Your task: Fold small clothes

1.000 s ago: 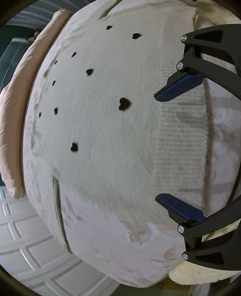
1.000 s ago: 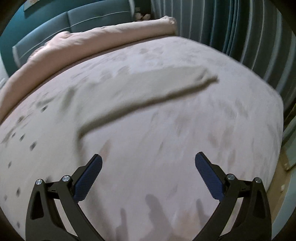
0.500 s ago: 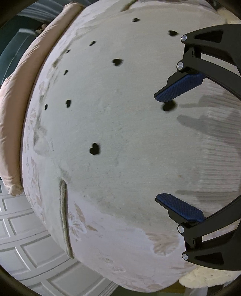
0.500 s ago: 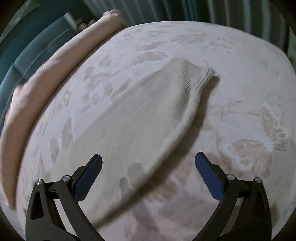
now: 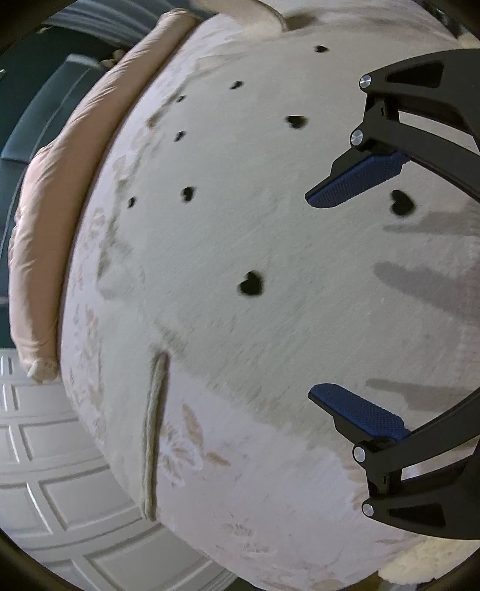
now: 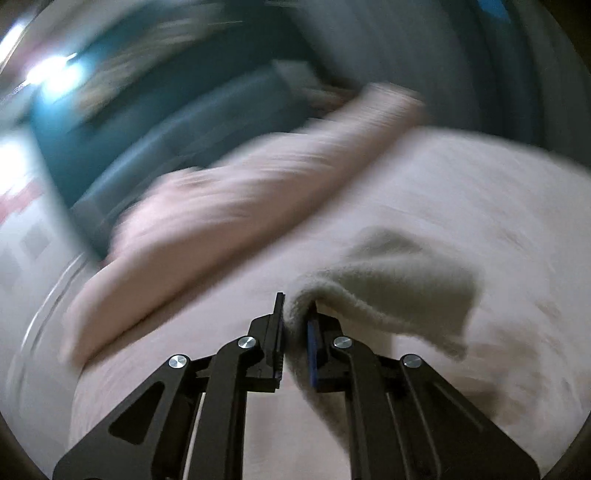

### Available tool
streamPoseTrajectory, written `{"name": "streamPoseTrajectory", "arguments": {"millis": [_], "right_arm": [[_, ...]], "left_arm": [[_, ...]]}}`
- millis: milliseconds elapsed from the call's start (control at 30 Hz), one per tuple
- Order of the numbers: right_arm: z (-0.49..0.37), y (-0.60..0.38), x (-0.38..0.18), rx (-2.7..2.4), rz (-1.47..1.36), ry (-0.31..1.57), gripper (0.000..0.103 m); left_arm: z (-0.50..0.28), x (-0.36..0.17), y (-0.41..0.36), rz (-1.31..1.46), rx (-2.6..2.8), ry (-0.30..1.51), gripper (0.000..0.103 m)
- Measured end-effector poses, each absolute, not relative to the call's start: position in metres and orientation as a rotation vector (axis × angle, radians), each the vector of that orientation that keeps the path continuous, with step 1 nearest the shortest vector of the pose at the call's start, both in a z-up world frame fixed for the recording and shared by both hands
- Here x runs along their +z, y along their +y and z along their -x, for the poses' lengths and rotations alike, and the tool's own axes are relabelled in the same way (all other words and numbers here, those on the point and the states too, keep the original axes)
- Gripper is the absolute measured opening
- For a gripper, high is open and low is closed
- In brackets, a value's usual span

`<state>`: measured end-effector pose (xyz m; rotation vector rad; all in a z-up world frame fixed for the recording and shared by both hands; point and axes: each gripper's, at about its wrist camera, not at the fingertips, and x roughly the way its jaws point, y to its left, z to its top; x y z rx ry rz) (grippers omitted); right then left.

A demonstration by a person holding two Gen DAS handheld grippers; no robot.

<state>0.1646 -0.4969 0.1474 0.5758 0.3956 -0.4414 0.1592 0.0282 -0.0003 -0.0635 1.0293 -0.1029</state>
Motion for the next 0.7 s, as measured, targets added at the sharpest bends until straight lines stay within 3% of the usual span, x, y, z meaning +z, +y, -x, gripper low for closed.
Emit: {"name": "streamPoseTrajectory", "arguments": {"millis": [133, 167, 233, 333, 433, 600, 700], "right_arm": [[-0.212, -0.346, 0.167, -0.033, -0.384, 0.448, 0.012], [-0.224, -0.303, 0.152, 0.051, -0.346, 0.496, 0.015], [-0.241, -0.246, 0.113, 0.130, -0.295, 0.604, 0.030], [-0.248, -0.181, 0.030, 0.121, -0.227, 0.822, 0.031], [-0.214, -0.180, 0.010, 0.094, -0.291, 0.862, 0.032], [-0.146, -0.231, 0.018, -0.023, -0.455, 0.834, 0.048], [-0.117, -0.274, 0.018, -0.121, -0.526, 0.838, 0.051]], "left_arm": [[-0.167, 0.012, 0.041, 0.116, -0.096, 0.989, 0.093], [-0.170, 0.015, 0.044, 0.128, -0.096, 0.979, 0.093], [-0.176, 0.019, 0.047, 0.148, -0.099, 0.975, 0.093], [-0.187, 0.023, 0.051, 0.203, -0.141, 0.983, 0.093], [-0.205, 0.023, 0.052, 0.261, -0.192, 0.995, 0.095], [-0.257, 0.003, 0.046, 0.378, -0.235, 1.052, 0.095], [-0.286, -0.001, 0.035, 0.421, -0.246, 1.046, 0.095]]}}
